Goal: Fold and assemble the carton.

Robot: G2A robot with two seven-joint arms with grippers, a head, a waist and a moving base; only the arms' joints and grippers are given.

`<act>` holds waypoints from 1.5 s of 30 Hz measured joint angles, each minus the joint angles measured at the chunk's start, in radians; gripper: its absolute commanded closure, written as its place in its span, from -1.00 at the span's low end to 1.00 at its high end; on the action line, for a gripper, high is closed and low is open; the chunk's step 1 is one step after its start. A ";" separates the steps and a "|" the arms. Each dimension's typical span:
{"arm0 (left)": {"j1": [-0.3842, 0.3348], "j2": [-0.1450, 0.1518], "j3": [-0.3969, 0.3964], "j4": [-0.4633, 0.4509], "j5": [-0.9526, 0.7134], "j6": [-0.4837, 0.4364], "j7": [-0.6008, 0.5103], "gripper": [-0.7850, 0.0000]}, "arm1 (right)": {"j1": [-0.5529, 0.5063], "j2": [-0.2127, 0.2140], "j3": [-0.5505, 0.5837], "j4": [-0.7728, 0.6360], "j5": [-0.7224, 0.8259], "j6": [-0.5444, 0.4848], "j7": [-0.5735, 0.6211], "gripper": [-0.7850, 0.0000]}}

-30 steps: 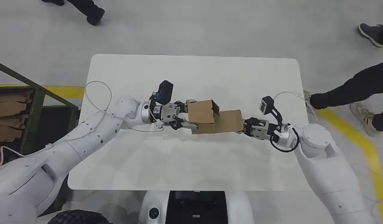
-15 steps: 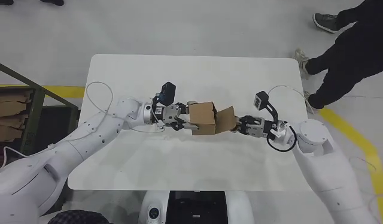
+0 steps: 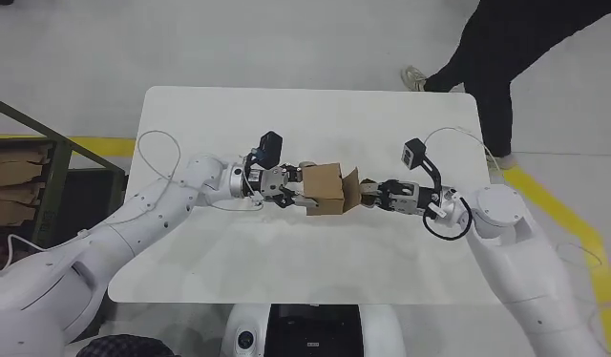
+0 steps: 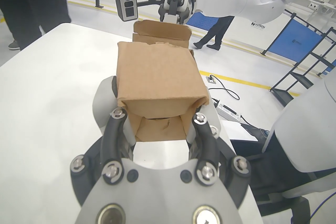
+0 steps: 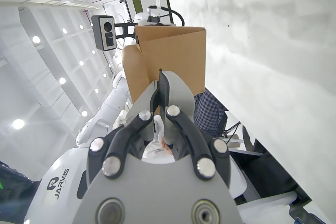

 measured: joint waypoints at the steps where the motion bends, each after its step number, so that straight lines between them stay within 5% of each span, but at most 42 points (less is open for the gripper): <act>1: 0.000 -0.001 0.000 0.000 -0.001 0.000 -0.003 -0.18 | -0.002 0.001 0.002 -0.004 -0.002 0.002 0.000 1.00; 10: 0.001 -0.006 -0.005 0.005 -0.001 0.000 -0.030 -0.18 | -0.002 0.006 0.004 -0.025 -0.027 0.021 -0.008 0.70; 45: 0.026 -0.015 -0.047 -0.002 0.008 0.000 -0.068 -0.21 | 0.045 0.008 -0.049 -0.038 -0.087 0.065 -0.037 0.75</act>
